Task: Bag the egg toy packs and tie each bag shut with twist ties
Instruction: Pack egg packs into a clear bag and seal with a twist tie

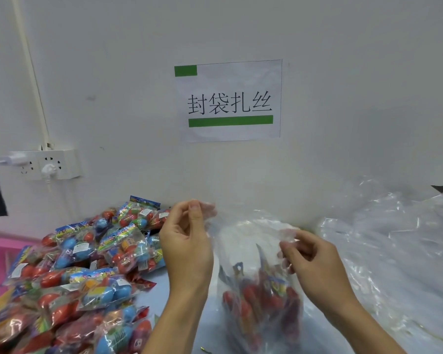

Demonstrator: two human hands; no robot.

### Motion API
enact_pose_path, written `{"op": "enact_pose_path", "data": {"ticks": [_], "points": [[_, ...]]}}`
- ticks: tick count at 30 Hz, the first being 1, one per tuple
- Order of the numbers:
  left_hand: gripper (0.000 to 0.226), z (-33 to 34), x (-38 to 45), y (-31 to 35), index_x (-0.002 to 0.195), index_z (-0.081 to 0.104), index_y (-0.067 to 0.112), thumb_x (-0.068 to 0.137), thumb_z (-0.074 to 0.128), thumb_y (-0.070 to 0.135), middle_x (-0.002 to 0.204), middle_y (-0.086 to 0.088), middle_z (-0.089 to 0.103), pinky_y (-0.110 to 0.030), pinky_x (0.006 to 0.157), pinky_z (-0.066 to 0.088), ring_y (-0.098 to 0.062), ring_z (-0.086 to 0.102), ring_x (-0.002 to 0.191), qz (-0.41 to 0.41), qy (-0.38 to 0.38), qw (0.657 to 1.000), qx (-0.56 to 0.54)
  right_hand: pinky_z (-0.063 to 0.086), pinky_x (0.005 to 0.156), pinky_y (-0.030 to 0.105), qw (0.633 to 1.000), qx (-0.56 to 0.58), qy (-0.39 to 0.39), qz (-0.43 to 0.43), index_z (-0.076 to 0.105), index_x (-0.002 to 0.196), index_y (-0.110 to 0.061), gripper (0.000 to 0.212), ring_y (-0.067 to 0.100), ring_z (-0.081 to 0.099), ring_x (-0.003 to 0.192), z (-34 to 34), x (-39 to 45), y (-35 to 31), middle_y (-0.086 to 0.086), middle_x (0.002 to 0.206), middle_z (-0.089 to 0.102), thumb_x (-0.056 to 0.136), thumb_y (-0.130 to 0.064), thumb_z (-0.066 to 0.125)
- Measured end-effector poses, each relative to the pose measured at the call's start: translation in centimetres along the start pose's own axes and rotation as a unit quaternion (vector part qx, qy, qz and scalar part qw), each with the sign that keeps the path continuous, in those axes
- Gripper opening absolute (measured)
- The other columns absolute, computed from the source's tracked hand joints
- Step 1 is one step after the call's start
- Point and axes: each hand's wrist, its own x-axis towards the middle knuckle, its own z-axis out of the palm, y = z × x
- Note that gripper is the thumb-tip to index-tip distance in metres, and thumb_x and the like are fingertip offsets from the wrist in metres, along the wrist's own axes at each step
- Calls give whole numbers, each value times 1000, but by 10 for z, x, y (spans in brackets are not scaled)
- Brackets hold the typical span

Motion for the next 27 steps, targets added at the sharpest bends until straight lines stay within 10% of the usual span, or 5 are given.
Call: {"op": "enact_pose_path", "data": {"ticks": [10,21,27], "points": [[27,3,-3,-3,84,61,15,105,45,21,77,5,72,-39,77,57,-10,69,75,-17,-25,999,25,50,57,17,996,-29,21,-80,76,88,-26,29,6,60,56,-4,1,1,-1,66,69,96,-2,61],[29,3,-2,-1,89,62,18,107,40,25,82,6,74,-21,72,54,-12,71,81,15,-78,997,18,49,55,23,989,2,58,-133,66,75,-18,26,13,59,59,-12,5,-5,6,66,62,94,-1,62],[53,-11,2,-10,114,61,21,77,59,59,108,2,75,-35,87,49,-18,67,108,-204,-238,950,-14,53,53,25,993,11,106,-57,57,79,-10,18,16,62,56,-16,10,10,6,62,64,93,-13,67]]}}
